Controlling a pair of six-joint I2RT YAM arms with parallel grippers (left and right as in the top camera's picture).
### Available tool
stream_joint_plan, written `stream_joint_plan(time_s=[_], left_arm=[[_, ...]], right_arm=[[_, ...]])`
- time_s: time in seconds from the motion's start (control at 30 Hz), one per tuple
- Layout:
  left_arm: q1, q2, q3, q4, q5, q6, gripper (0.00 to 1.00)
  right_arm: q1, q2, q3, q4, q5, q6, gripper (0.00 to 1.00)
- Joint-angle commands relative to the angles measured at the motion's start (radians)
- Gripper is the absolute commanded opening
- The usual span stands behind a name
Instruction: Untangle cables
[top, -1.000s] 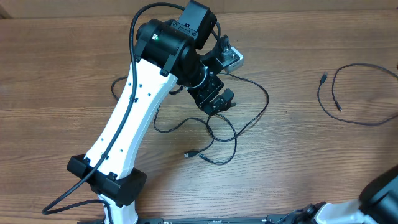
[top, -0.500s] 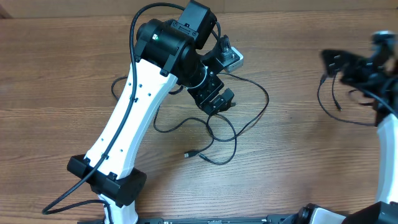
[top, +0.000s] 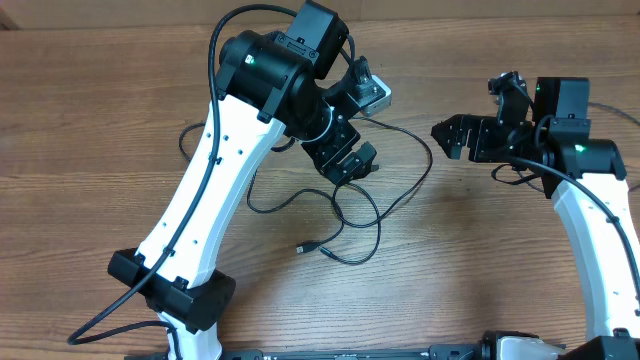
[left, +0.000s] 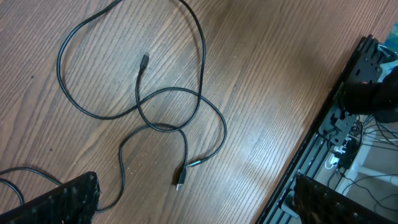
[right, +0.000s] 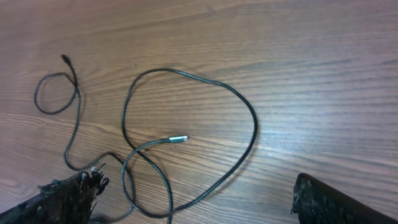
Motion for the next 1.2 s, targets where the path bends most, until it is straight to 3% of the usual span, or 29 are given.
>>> stream_joint_plan(time_s=[0.0, 1.17], left_arm=[[0.000, 0.008, 0.002, 0.001, -0.007, -0.003, 1.00], [0.000, 0.008, 0.002, 0.001, -0.006, -0.003, 0.99]], right_arm=[[0.001, 0.013, -0.009, -0.013, 0.039, 0.002, 1.00], [0.007, 0.320, -0.011, -0.080, 0.045, 0.002, 1.00]])
